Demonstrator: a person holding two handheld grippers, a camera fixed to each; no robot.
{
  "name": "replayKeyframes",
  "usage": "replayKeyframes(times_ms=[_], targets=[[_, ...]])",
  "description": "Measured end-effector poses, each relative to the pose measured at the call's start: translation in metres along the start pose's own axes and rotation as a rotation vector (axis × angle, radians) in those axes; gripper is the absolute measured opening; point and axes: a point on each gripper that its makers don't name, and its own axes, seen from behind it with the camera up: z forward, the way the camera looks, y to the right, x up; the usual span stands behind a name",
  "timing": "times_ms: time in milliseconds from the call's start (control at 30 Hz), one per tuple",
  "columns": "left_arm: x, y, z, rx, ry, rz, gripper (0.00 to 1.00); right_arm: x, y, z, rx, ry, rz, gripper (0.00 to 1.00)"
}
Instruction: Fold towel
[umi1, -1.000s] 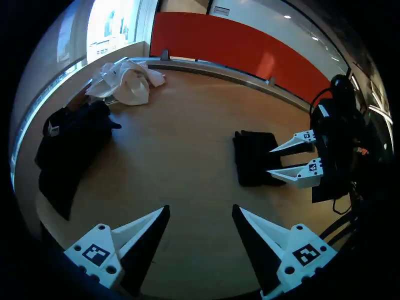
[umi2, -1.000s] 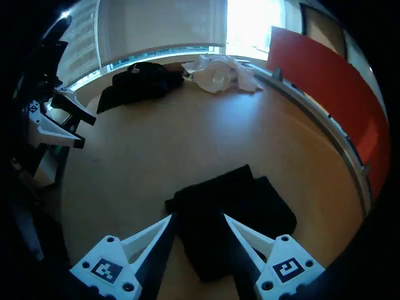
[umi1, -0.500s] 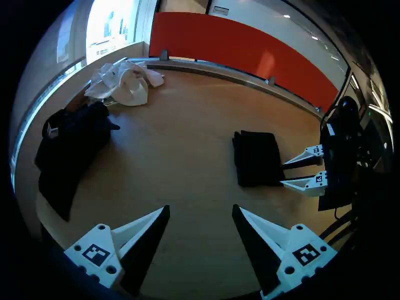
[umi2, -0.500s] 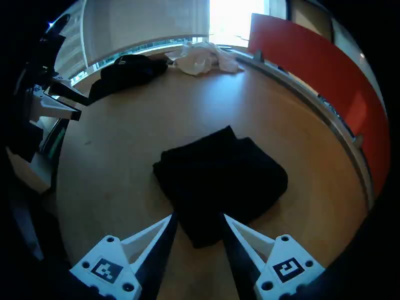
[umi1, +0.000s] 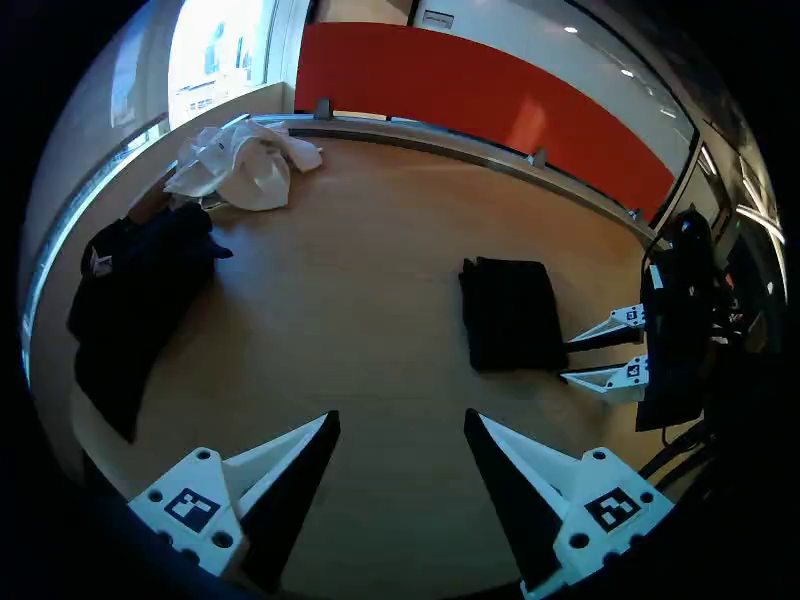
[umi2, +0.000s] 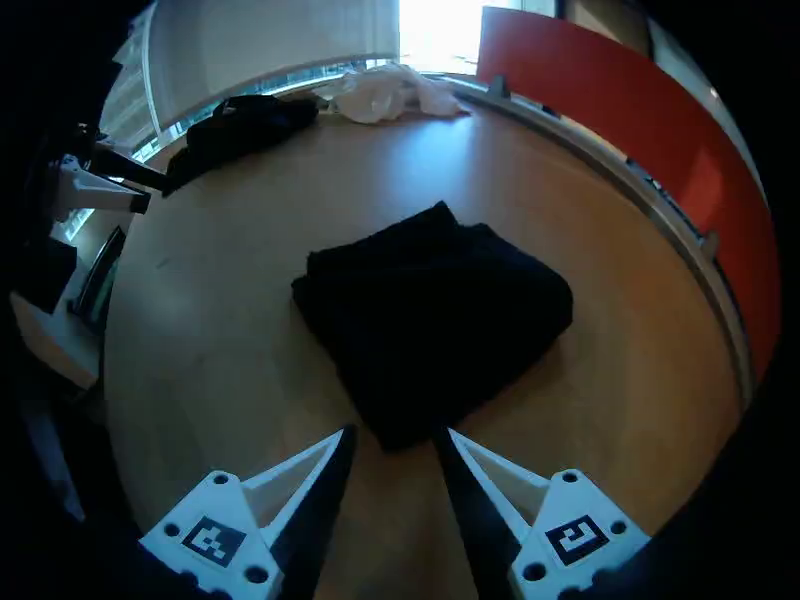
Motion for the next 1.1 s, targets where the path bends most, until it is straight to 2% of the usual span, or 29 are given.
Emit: replayKeyframes(times_ms=[200, 467, 533, 867, 1100], targets=[[-0.001, 0.001, 0.001, 0.000, -0.002, 0.000, 0.92, -0.003, 0.002, 0.003, -0.011, -0.001, 0.026, 0.50], [-0.001, 0.003, 0.002, -0.002, -0.004, 0.000, 0.92, -0.002, 0.003, 0.003, -0.012, 0.009, 0.060, 0.14], [-0.001, 0.003, 0.002, -0.002, -0.004, 0.000, 0.92, -0.003, 0.003, 0.003, -0.012, 0.012, 0.063, 0.11], [0.000, 0.003, 0.002, -0.005, -0.004, 0.002, 0.92, 0.009, 0.011, -0.005, -0.035, 0.044, 0.050, 0.07], [0.005, 0.004, 0.000, -0.010, 0.006, 0.007, 0.92, 0.047, 0.023, -0.026, -0.067, 0.113, 0.037, 0.07]])
